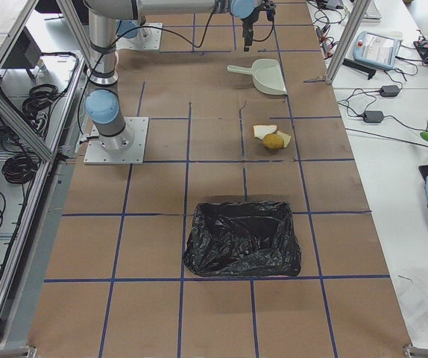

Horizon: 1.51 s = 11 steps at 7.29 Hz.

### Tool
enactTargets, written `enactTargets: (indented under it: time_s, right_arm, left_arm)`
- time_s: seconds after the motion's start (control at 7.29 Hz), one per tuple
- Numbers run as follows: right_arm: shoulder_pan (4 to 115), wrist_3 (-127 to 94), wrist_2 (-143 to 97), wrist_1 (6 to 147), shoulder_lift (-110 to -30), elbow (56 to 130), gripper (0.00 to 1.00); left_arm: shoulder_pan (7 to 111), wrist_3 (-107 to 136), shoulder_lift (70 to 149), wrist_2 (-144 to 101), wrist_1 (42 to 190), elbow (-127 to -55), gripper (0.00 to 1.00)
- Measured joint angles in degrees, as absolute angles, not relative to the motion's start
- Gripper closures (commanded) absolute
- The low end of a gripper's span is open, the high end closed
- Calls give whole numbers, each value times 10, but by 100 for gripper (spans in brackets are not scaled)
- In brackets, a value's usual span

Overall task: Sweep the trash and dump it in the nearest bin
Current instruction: 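Move the right gripper to the pale green dustpan handle, then close the right gripper on the dustpan handle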

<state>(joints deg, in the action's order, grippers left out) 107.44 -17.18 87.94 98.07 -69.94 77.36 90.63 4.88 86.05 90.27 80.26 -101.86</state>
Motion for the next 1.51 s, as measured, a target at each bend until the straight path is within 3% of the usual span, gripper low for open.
enactTargets:
  time_s: [0.55, 1.1, 1.51]
  right_arm:
    - [1115, -242, 880, 1014, -643, 772, 0]
    - [1119, -246, 883, 1118, -628, 839, 0]
    - [1115, -231, 907, 1145, -606, 850, 0]
  left_arm:
    - [907, 42, 878, 942, 813, -1016, 100]
    - [897, -73, 880, 932, 825, -1021, 100]
    - [882, -77, 880, 893, 827, -1030, 100]
